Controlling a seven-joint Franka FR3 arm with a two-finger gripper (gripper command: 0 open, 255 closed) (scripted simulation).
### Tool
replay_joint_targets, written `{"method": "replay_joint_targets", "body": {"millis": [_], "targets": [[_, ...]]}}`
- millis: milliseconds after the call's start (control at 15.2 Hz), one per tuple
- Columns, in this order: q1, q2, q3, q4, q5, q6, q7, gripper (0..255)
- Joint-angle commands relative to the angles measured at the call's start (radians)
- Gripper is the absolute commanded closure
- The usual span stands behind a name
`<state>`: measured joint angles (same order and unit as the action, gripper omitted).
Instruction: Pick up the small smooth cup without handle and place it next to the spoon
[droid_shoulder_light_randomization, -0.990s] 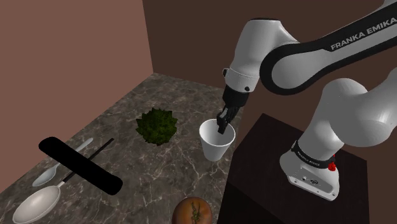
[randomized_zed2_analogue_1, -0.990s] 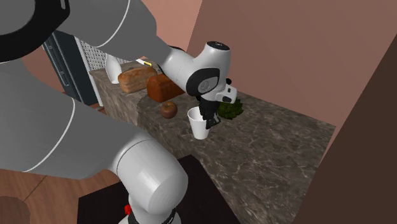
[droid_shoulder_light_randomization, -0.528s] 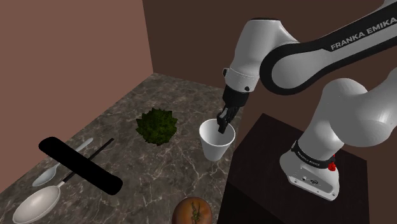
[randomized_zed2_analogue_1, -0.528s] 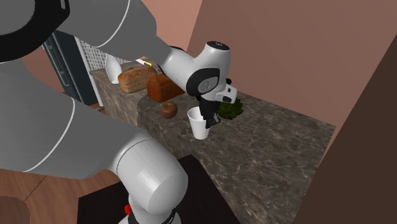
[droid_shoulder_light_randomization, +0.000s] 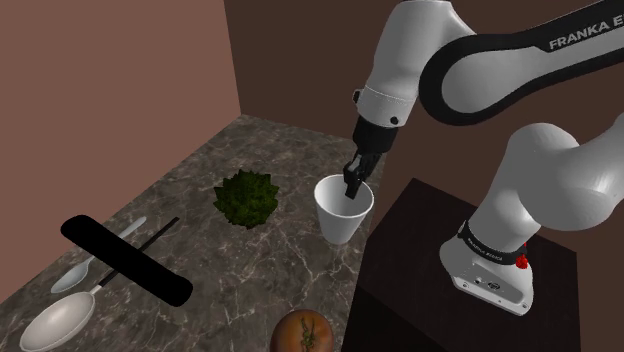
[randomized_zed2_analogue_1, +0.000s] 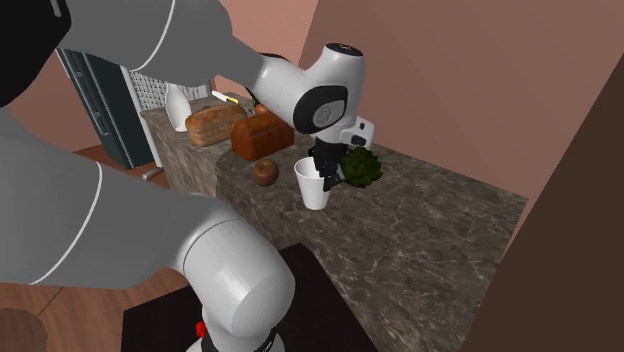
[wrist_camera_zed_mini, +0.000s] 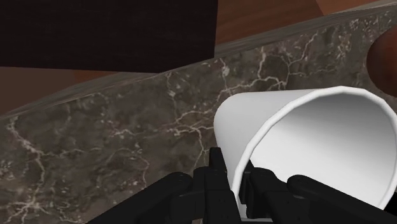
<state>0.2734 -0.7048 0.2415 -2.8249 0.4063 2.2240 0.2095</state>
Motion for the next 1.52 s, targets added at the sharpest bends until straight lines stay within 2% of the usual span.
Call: {"method": "replay_joint_targets", "body": {"millis": [0, 1452], "targets": [[-0.004, -0.016, -0.004, 0.019, -0.009, -0.034, 0.008, 255], [-0.032, -0.089, -0.052, 0.271, -0.083, -0.355, 0.069, 255]]}}
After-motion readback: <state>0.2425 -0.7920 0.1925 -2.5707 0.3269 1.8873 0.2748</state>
